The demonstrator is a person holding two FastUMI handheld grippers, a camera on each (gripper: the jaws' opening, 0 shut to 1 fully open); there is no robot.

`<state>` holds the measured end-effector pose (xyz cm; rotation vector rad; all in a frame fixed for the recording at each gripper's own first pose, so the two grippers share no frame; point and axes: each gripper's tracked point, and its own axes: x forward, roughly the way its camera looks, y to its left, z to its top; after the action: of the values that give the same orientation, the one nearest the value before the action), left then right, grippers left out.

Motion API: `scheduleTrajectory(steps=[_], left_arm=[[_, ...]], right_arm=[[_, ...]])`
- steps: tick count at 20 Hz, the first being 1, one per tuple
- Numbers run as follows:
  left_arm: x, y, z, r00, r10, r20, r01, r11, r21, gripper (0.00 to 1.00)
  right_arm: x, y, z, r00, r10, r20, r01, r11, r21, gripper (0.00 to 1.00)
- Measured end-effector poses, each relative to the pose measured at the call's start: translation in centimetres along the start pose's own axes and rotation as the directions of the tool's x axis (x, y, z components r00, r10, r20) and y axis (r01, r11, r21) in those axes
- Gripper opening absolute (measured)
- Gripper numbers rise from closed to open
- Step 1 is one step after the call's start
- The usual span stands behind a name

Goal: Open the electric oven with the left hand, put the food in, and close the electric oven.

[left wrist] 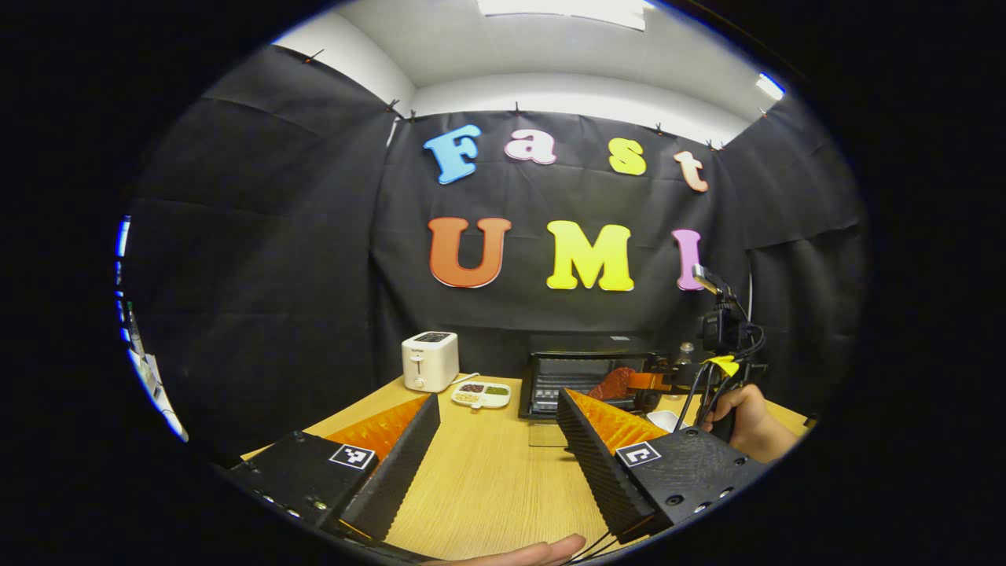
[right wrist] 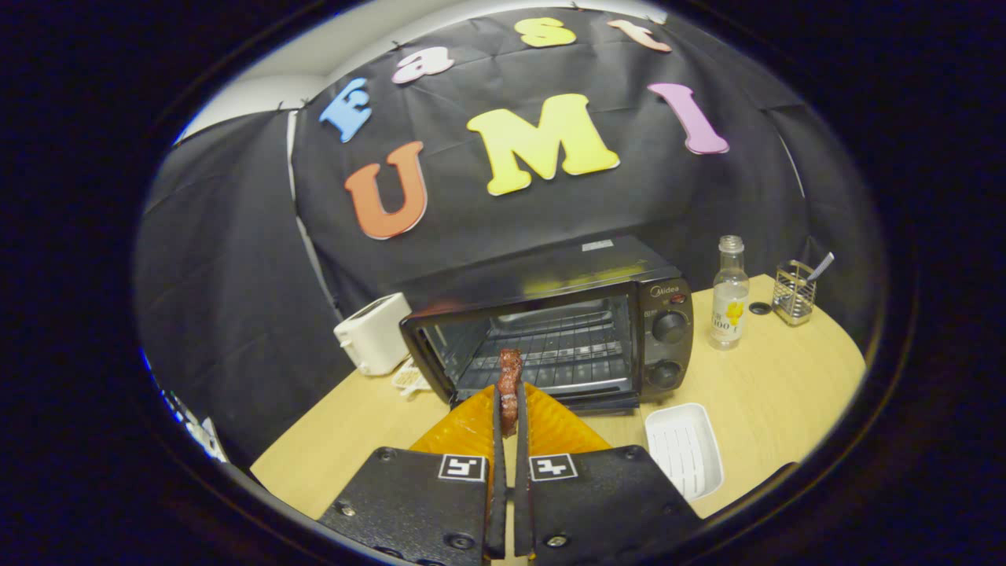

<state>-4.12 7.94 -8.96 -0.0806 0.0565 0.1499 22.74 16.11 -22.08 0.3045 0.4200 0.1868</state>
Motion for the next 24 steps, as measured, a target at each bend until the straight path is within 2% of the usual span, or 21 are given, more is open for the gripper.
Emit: scheduleTrajectory(steps=[2, 5, 7, 9, 11, 13, 17, 19, 22, 23, 24], left_arm=[[0.4, 1.1, 0.0, 0.999, 0.037, 0.007, -0.037, 0.999, -0.023, 0.95], [1.5, 2.0, 0.2, 0.998, 0.065, 0.018, -0.064, 0.997, -0.037, 0.96], [2.1, 2.0, 0.0, 0.998, 0.064, 0.013, -0.064, 0.998, -0.027, 0.96], [2.5, 2.0, -0.2, 0.998, 0.061, 0.009, -0.061, 0.998, -0.01, 0.96], [3.2, 1.9, -1.2, 0.998, 0.055, -0.011, -0.054, 0.998, 0.013, 0.96], [3.7, 1.6, -1.7, 0.998, 0.05, -0.027, -0.05, 0.998, 0.026, 0.96], [4.2, 0.4, -2.3, 0.999, 0.02, -0.044, -0.019, 0.999, 0.03, 0.96], [4.2, 0.1, -2.8, 0.998, 0.015, -0.053, -0.013, 0.999, 0.043, 0.96], [4.0, 0.0, -3.4, 0.997, 0.014, -0.071, -0.01, 0.998, 0.06, 0.96], [4.0, -0.2, -3.5, 0.997, 0.011, -0.077, -0.007, 0.998, 0.06, 0.96], [4.0, -0.3, -3.7, 0.996, 0.008, -0.084, -0.003, 0.998, 0.058, 0.96]], right_arm=[[3.3, 0.0, 0.3, 1.0, 0.005, 0.01, -0.006, 0.994, 0.112, 0.07], [8.6, -1.0, -0.5, 1.0, 0.021, -0.003, -0.019, 0.966, 0.257, 0.07], [11.3, -1.4, -1.5, 0.999, 0.038, -0.032, -0.024, 0.936, 0.352, 0.07], [12.9, -2.1, -1.3, 0.999, 0.04, -0.016, -0.029, 0.906, 0.423, 0.07], [13.3, -2.6, -0.5, 0.999, 0.032, 0.007, -0.032, 0.902, 0.431, 0.07], [13.2, -2.7, -0.1, 1.0, 0.022, 0.013, -0.025, 0.913, 0.407, 0.08], [13.5, -3.8, -0.2, 1.0, -0.024, 0.012, 0.017, 0.917, 0.399, 0.12], [13.6, -4.5, -0.1, 0.998, -0.057, 0.014, 0.048, 0.932, 0.36, 0.15], [13.4, -6.3, -0.3, 0.99, -0.143, 0.002, 0.137, 0.954, 0.268, 0.29], [12.9, -6.5, -0.1, 0.989, -0.147, 0.011, 0.14, 0.962, 0.235, 0.35], [12.8, -6.0, 0.1, 0.993, -0.119, 0.027, 0.111, 0.972, 0.209, 0.4]])
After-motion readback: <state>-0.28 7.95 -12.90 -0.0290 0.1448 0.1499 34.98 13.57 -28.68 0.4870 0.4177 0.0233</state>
